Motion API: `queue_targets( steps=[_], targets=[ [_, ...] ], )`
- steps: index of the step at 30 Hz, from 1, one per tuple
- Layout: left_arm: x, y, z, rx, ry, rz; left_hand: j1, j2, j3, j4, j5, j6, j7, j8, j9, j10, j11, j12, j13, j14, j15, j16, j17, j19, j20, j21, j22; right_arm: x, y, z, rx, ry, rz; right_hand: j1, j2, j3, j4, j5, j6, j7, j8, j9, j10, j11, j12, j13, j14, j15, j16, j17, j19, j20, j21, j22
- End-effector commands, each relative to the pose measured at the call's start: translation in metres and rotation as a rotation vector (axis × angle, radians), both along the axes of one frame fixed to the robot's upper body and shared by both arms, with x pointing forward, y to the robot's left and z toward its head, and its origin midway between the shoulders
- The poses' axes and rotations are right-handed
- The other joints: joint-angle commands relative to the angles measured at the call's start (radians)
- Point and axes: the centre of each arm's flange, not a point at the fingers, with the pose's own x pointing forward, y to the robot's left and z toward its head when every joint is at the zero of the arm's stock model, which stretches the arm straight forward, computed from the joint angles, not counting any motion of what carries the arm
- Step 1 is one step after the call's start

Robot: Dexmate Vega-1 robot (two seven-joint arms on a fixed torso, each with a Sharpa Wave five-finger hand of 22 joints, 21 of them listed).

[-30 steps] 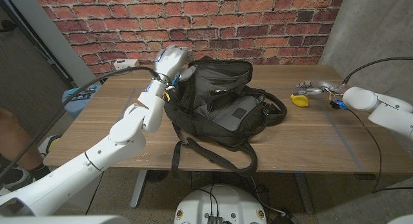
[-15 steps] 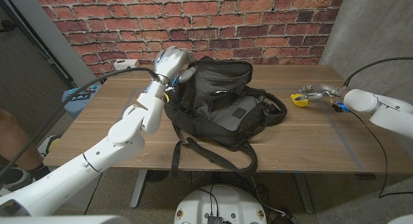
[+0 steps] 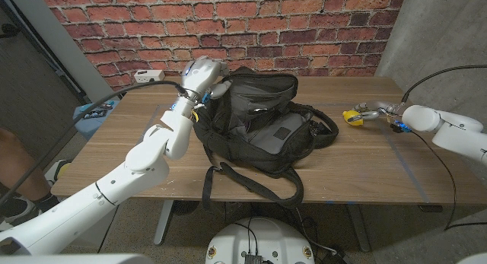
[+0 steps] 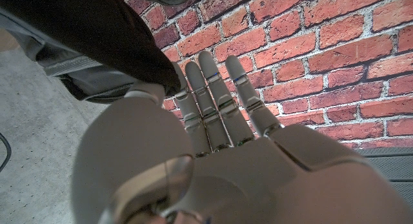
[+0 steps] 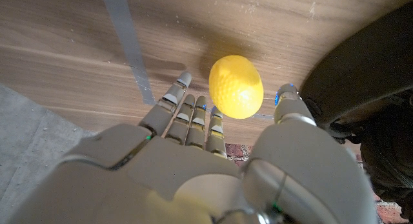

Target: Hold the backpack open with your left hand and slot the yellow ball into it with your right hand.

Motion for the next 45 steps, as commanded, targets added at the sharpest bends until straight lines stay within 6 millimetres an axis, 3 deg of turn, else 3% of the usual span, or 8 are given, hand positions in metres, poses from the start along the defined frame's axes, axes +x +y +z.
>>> queue_targets(
  steps=[1,19,38,45],
  targets=[
    [0.003,0.0,0.0,0.006,0.01,-0.003,-0.002,0.004,0.005,0.0,0.005,-0.003,0.0,0.006,0.006,0.017,-0.021,-0.006,0.005,0.003,-0.005,-0.003,0.006,-0.007,-0.004,0.008,0.0,0.01,0.002,0.004,-0.04,0.016,-0.007,0.014,-0.007,-0.002,-0.004,0.007,0.018,0.003,0.009,0.006,0.02,0.0,0.012,0.009,0.014,-0.003,0.0,0.005,0.014,-0.003,0.001,0.003],
    [0.009,0.003,0.001,0.002,0.013,-0.006,-0.004,0.002,0.008,-0.001,0.004,-0.002,0.0,0.011,-0.001,0.018,-0.023,-0.01,0.01,0.003,-0.006,-0.009,0.011,-0.013,-0.004,0.02,-0.006,0.014,0.013,0.012,-0.058,0.029,-0.015,0.031,-0.011,-0.007,0.003,0.014,0.052,0.004,0.015,0.008,0.064,0.008,0.043,0.03,0.043,-0.012,0.007,0.009,0.035,-0.004,0.003,0.004],
    [0.009,0.007,0.0,0.0,0.009,-0.005,-0.007,0.002,0.009,0.0,0.004,-0.007,-0.001,0.016,-0.004,0.019,-0.023,-0.015,0.014,0.004,-0.003,-0.015,0.015,-0.02,-0.005,0.032,-0.011,0.008,0.024,0.016,-0.067,0.025,-0.002,0.038,-0.013,-0.015,0.01,0.017,0.082,0.003,0.019,0.009,0.09,0.004,0.068,0.051,0.072,-0.019,0.013,0.013,0.054,-0.002,0.005,0.005],
    [0.005,0.008,-0.001,0.001,0.01,-0.002,-0.008,0.001,0.011,0.0,0.004,-0.009,-0.002,0.019,-0.004,0.018,-0.022,-0.016,0.018,0.005,-0.003,-0.018,0.016,-0.021,-0.004,0.038,-0.014,0.011,0.024,0.014,-0.074,0.021,-0.006,0.043,-0.009,-0.017,0.012,0.019,0.106,0.001,0.024,0.01,0.116,-0.01,0.086,0.061,0.097,-0.028,0.02,0.015,0.069,-0.005,0.008,0.005]
  ],
)
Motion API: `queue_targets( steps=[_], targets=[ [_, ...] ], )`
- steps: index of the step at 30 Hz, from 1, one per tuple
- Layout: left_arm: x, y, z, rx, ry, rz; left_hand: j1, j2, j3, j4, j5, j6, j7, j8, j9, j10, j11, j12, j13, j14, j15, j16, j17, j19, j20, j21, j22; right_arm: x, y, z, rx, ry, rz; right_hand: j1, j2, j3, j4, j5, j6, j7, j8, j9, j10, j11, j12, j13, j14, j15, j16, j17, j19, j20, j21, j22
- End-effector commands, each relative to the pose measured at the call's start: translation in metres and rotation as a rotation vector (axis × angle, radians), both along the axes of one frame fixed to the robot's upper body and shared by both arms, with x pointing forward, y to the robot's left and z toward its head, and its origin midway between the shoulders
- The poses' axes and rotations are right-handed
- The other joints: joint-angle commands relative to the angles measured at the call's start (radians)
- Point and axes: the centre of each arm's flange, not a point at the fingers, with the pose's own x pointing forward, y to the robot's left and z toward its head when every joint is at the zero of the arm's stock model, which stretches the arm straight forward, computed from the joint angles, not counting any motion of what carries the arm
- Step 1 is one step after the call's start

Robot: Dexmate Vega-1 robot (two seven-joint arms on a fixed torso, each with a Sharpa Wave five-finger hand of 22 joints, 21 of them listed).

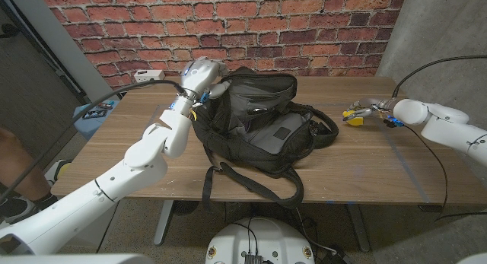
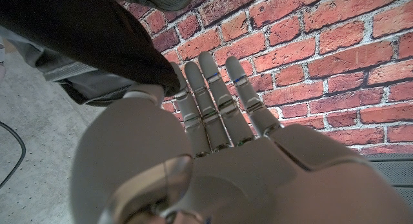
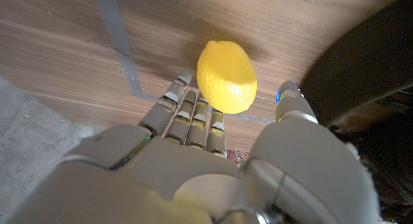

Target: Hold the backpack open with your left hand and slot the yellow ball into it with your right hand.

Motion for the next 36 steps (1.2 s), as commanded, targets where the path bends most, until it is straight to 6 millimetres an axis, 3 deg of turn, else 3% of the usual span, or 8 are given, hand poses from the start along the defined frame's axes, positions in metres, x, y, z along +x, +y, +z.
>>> queue_targets(
  steps=[1,4,9,36],
  targets=[
    [-0.005,0.001,-0.002,-0.001,-0.002,0.001,0.001,0.011,0.011,0.0,0.004,-0.002,0.003,0.009,0.004,0.009,-0.016,-0.003,0.004,0.004,-0.003,-0.003,0.003,-0.006,0.001,0.011,-0.002,0.001,0.001,0.0,-0.01,-0.006,0.0,0.012,0.001,-0.003,-0.002,0.011,0.023,-0.001,0.009,0.005,0.025,-0.007,0.019,0.009,0.021,-0.011,0.009,0.006,0.013,-0.002,0.008,0.005],
    [-0.005,0.001,-0.002,0.002,-0.002,0.001,0.002,0.011,0.011,0.0,0.004,-0.002,0.002,0.009,0.002,0.008,-0.015,-0.005,0.004,0.004,-0.002,-0.004,0.004,-0.007,0.001,0.013,-0.002,0.001,0.001,-0.001,-0.012,-0.008,0.0,0.014,0.003,-0.004,-0.001,0.011,0.033,-0.003,0.01,0.006,0.038,-0.001,0.028,0.013,0.029,-0.014,0.011,0.008,0.016,-0.003,0.007,0.005],
    [-0.006,0.0,-0.002,0.007,0.0,-0.003,0.001,0.011,0.012,-0.001,0.004,-0.005,0.001,0.01,0.002,0.01,-0.019,-0.007,0.004,0.005,-0.003,-0.006,0.005,-0.01,0.0,0.015,-0.004,0.003,0.0,-0.004,-0.018,-0.008,-0.004,0.021,0.006,-0.005,-0.001,0.012,0.052,-0.004,0.014,0.007,0.05,-0.012,0.04,0.022,0.046,-0.019,0.017,0.011,0.024,-0.007,0.008,0.005],
    [-0.005,-0.004,-0.002,0.031,0.002,-0.025,-0.005,0.011,0.014,0.001,0.002,-0.009,-0.002,0.017,-0.005,0.007,-0.02,-0.014,0.01,0.001,-0.005,-0.016,0.011,-0.018,-0.003,0.033,-0.013,0.006,-0.004,-0.013,-0.021,-0.072,-0.008,0.094,0.005,-0.02,-0.008,0.024,0.233,-0.057,0.051,0.025,0.212,-0.095,0.171,0.091,0.211,-0.108,0.071,0.04,0.144,-0.057,0.028,0.007]
  ],
)
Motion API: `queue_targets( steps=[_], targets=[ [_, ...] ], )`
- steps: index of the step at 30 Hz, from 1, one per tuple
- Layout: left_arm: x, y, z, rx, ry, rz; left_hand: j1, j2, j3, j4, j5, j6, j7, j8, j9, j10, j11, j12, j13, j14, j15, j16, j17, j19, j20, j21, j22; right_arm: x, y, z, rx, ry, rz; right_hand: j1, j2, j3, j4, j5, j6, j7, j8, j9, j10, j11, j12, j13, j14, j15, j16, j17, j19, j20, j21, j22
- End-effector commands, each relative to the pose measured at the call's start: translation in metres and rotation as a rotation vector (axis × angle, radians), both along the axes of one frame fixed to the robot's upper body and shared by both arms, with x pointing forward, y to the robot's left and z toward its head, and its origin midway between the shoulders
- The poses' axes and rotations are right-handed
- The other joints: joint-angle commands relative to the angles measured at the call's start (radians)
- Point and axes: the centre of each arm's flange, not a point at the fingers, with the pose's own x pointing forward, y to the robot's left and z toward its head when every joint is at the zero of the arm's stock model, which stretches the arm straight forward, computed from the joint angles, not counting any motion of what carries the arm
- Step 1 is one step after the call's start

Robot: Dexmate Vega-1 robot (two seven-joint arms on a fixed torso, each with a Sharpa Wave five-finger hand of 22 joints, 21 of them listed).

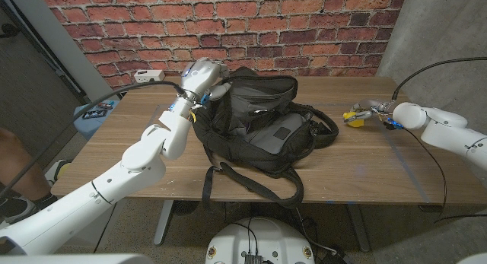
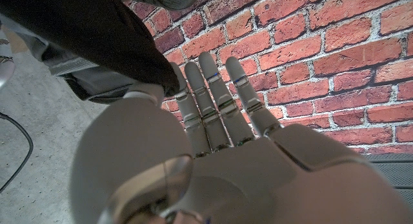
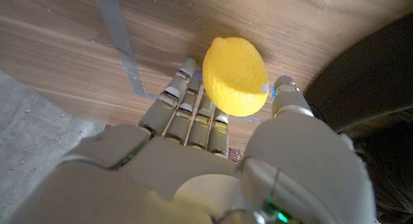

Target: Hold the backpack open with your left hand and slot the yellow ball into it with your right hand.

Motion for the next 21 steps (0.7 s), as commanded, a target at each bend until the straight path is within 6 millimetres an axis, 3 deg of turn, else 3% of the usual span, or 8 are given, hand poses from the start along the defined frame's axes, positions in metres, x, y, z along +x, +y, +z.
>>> queue_targets(
  steps=[1,9,21],
  targets=[
    [0.0011,-0.0008,0.0001,0.01,0.0,-0.009,0.0,0.007,0.004,0.0,0.002,-0.004,0.004,0.007,0.003,0.01,-0.018,-0.003,0.001,0.0,-0.005,-0.003,0.003,-0.008,0.001,0.012,0.001,0.0018,0.0001,-0.0035,-0.003,-0.03,0.003,0.021,0.0,-0.005,0.001,0.009,0.03,-0.005,0.008,0.006,0.029,-0.006,0.022,0.01,0.028,-0.102,0.011,0.008,0.026,-0.011,0.008,0.002],
    [0.0014,-0.0007,0.0008,0.017,-0.007,-0.016,-0.002,0.006,0.004,0.001,0.001,-0.005,0.002,0.01,0.002,0.012,-0.017,-0.005,0.002,0.0,-0.007,-0.007,0.005,-0.01,0.0,0.018,-0.002,0.0014,0.0005,-0.0049,-0.002,-0.053,0.012,0.05,0.005,-0.008,0.0,0.013,0.078,-0.018,0.018,0.008,0.077,-0.022,0.057,0.025,0.069,-0.129,0.028,0.019,0.055,-0.043,0.011,0.002],
    [0.0032,0.0002,0.0006,0.02,-0.006,-0.024,-0.004,0.005,0.006,0.0,0.001,-0.008,0.002,0.013,0.002,0.011,-0.018,-0.007,0.003,0.0,-0.007,-0.01,0.007,-0.014,0.0,0.024,-0.006,0.0011,0.0014,-0.007,0.002,-0.06,0.003,0.066,0.008,-0.013,0.002,0.014,0.091,-0.019,0.015,0.007,0.078,-0.026,0.067,0.034,0.087,-0.141,0.038,0.029,0.067,-0.049,0.011,0.003]
  ],
)
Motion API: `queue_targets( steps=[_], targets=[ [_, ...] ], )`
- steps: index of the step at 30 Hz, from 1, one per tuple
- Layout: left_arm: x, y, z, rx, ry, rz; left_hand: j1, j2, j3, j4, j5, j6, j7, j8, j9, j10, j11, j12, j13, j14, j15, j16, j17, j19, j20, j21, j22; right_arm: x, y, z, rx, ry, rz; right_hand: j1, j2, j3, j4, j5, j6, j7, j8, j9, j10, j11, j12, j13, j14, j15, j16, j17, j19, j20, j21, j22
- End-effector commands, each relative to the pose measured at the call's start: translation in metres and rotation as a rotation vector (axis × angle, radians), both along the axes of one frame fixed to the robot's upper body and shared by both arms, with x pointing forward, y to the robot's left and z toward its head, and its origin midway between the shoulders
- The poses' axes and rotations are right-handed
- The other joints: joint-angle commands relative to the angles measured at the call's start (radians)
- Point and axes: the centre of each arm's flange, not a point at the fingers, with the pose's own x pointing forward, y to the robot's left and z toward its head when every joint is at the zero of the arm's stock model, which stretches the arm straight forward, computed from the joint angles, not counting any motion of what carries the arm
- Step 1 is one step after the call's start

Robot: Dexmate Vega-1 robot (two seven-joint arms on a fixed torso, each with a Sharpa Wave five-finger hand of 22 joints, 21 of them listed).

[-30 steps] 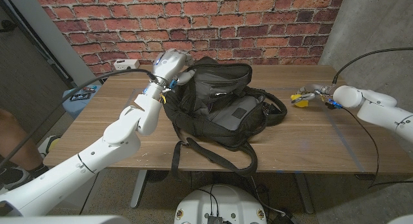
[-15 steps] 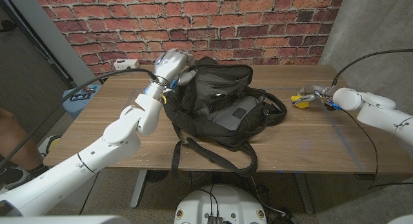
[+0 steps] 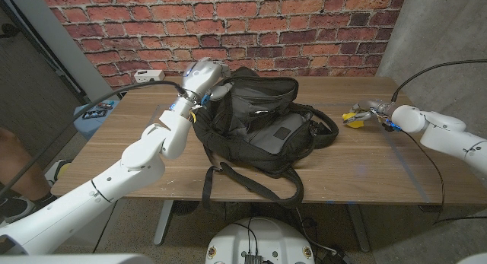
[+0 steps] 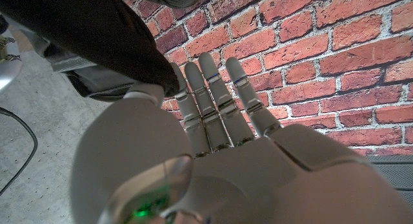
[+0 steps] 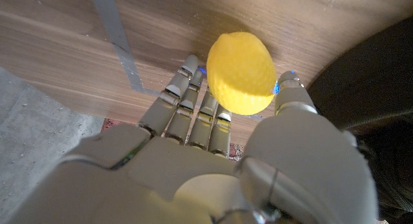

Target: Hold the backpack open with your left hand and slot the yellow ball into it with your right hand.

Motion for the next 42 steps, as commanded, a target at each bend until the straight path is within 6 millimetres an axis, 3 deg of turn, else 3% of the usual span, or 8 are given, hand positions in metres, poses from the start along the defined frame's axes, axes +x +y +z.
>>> queue_targets(
  steps=[1,6,15,42],
  targets=[
    [0.001,0.001,0.001,0.005,-0.004,-0.008,-0.004,0.005,0.006,0.0,0.003,0.002,0.0,0.008,0.001,0.012,-0.019,-0.003,0.004,0.006,-0.003,-0.003,0.002,-0.003,0.0,0.007,-0.001,0.0,0.001,-0.001,-0.001,-0.02,0.003,0.022,-0.001,-0.003,-0.004,0.006,0.02,-0.004,0.005,0.003,0.018,-0.011,0.015,0.006,0.025,-0.143,0.012,0.008,0.016,-0.038,0.003,0.003],
    [0.002,0.001,0.002,0.009,-0.006,-0.012,-0.005,0.007,0.007,0.001,0.003,0.001,0.0,0.009,-0.001,0.01,-0.019,-0.006,0.004,0.004,-0.002,-0.005,0.003,-0.006,0.001,0.01,-0.003,0.0,0.001,-0.001,0.001,-0.035,-0.002,0.043,0.001,-0.008,-0.005,0.007,0.05,-0.015,0.01,0.002,0.061,-0.021,0.039,0.014,0.048,-0.156,0.024,0.018,0.038,-0.047,0.007,0.004],
    [0.006,0.001,0.003,0.013,-0.005,-0.019,-0.006,0.008,0.008,0.001,0.003,-0.002,-0.001,0.011,-0.002,0.012,-0.017,-0.007,0.005,0.004,-0.003,-0.008,0.005,-0.008,-0.001,0.015,-0.006,-0.001,0.001,0.003,-0.005,-0.051,0.0,0.063,0.004,-0.01,-0.005,0.009,0.07,-0.02,0.012,0.001,0.083,-0.027,0.048,0.014,0.069,-0.166,0.036,0.028,0.059,-0.056,0.011,0.005],
    [0.013,0.008,0.008,0.014,-0.017,-0.032,-0.007,0.005,0.009,-0.001,0.002,-0.002,0.0,0.017,-0.009,0.015,-0.02,-0.012,0.007,0.006,-0.003,-0.015,0.011,-0.013,-0.003,0.031,-0.013,-0.024,0.015,0.024,-0.015,-0.084,-0.007,0.084,0.008,-0.021,0.0,0.005,0.09,-0.024,0.012,0.001,0.092,-0.037,0.046,0.003,0.091,-0.166,0.047,0.039,0.081,-0.061,0.014,0.006]
  ],
)
